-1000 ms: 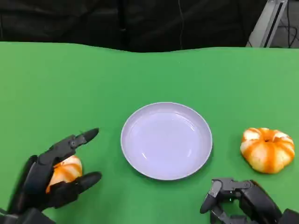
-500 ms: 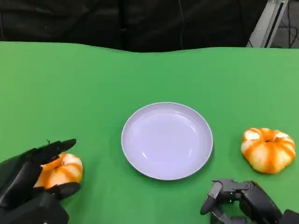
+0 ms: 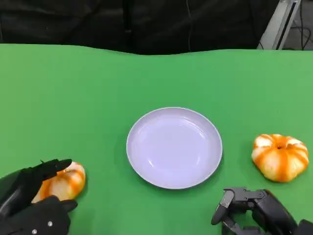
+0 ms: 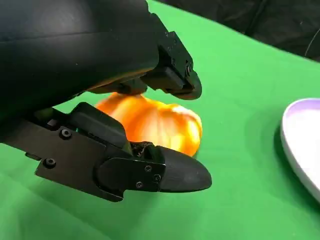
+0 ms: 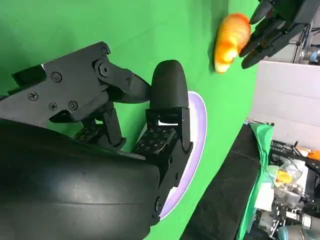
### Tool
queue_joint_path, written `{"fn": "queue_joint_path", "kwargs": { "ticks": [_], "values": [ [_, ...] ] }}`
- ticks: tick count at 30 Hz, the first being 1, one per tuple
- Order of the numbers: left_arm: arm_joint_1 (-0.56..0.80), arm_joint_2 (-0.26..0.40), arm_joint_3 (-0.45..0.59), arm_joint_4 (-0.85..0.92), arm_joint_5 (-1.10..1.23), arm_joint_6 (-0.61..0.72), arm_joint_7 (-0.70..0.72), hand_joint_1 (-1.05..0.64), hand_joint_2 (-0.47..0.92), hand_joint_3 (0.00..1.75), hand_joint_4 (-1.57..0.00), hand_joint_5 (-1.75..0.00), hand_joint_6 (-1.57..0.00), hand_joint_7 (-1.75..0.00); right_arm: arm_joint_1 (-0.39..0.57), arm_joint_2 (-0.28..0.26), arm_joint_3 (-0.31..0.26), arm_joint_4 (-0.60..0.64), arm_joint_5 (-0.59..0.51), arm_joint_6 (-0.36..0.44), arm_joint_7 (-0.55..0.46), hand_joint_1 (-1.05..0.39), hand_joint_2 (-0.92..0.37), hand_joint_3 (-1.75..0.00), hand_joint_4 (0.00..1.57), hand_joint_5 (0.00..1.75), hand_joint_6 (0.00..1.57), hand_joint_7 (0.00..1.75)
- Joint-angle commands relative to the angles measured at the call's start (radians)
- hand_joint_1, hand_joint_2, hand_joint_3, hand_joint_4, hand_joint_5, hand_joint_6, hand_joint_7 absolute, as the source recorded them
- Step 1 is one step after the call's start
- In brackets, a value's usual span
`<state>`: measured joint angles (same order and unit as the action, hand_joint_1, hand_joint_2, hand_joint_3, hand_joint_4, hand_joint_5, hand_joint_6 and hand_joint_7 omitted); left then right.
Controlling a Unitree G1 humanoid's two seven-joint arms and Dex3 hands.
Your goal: Grasp the bread from the table and place it into the plate.
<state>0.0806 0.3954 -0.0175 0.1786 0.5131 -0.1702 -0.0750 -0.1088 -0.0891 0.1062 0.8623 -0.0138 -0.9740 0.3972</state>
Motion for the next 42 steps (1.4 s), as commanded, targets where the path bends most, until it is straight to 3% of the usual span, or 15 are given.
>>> {"fn": "queue_joint_path", "kwargs": {
  "ticks": [1, 10, 14, 15, 16, 19, 35, 37, 39, 41, 42],
  "values": [
    [-0.017, 0.029, -0.018, 0.036, -0.005, 0.016, -0.001, -0.94, 0.92, 0.47, -0.35, 0.0, -0.45, 0.0, 0.005, -0.013, -0.011, -0.002, 0.015, -0.007, 0.004, -0.15, -0.67, -0.85, 0.81, 1.47, 0.84, 1.16],
    [-0.054, 0.037, -0.055, 0.114, -0.01, 0.012, 0.012, -0.92, 0.92, 0.52, -0.37, -0.01, -0.44, 0.0, 0.007, -0.012, -0.015, -0.007, 0.015, -0.008, 0.007, -0.15, -0.68, -0.85, 0.81, 1.46, 0.84, 1.14],
    [-0.056, 0.034, -0.056, 0.129, -0.036, -0.01, 0.019, -0.69, 0.92, 0.33, -0.4, -0.01, -0.44, 0.0, 0.009, -0.015, -0.014, -0.016, 0.005, -0.008, 0.0, -0.17, -0.67, -0.85, 0.82, 1.46, 0.84, 1.15],
    [-0.055, 0.03, -0.055, 0.13, -0.047, -0.016, 0.021, -0.49, 0.91, 0.18, -0.42, -0.01, -0.44, 0.0, 0.009, -0.014, -0.015, -0.015, 0.005, -0.008, -0.001, -0.16, -0.67, -0.85, 0.82, 1.46, 0.84, 1.16],
    [-0.055, 0.028, -0.054, 0.132, -0.055, -0.02, 0.022, -0.4, 0.9, 0.12, -0.43, -0.01, -0.44, 0.0, 0.009, -0.014, -0.015, -0.014, 0.004, -0.008, -0.002, -0.16, -0.67, -0.85, 0.82, 1.46, 0.84, 1.16],
    [-0.046, 0.021, -0.05, 0.11, -0.092, 0.005, 0.004, -0.26, 0.89, 0.03, -0.46, -0.02, -0.42, 0.0, 0.009, -0.013, -0.015, -0.016, 0.013, 0.002, 0.007, -0.15, -0.67, -0.86, 0.82, 1.47, 0.84, 1.16],
    [-0.034, 0.027, -0.061, 0.049, -0.098, 0.084, 0.014, -0.17, 0.87, 0.0, -0.51, -0.01, -0.45, -0.01, 0.011, -0.015, -0.015, -0.027, 0.004, 0.002, -0.001, -0.15, -0.67, -0.86, 0.81, 1.47, 0.84, 1.15],
    [-0.037, 0.017, -0.055, 0.055, -0.108, 0.084, 0.023, -0.16, 0.84, 0.0, -0.76, -0.07, -0.67, -0.05, 0.009, -0.015, -0.015, -0.025, 0.005, 0.002, 0.002, -0.14, -0.66, -0.86, 0.81, 1.47, 0.84, 1.15],
    [-0.041, 0.023, -0.068, 0.054, -0.076, 0.095, 0.039, -0.21, 0.83, 0.0, -0.92, -0.07, -0.84, -0.06, 0.008, -0.015, -0.016, -0.02, 0.009, 0.001, 0.006, -0.15, -0.66, -0.87, 0.81, 1.47, 0.85, 1.15],
    [-0.041, 0.023, -0.076, 0.053, -0.058, 0.097, 0.057, -0.24, 0.83, 0.0, -0.98, -0.05, -0.92, -0.05, 0.007, -0.014, -0.017, -0.016, 0.015, 0.0, 0.01, -0.15, -0.66, -0.87, 0.81, 1.46, 0.85, 1.15],
    [-0.04, 0.018, -0.076, 0.057, -0.056, 0.088, 0.073, -0.23, 0.82, 0.0, -1.02, -0.37, -1.02, -0.14, 0.007, -0.014, -0.018, -0.014, 0.016, 0.0, 0.011, -0.15, -0.65, -0.87, 0.82, 1.47, 0.85, 1.15]
  ]
}}
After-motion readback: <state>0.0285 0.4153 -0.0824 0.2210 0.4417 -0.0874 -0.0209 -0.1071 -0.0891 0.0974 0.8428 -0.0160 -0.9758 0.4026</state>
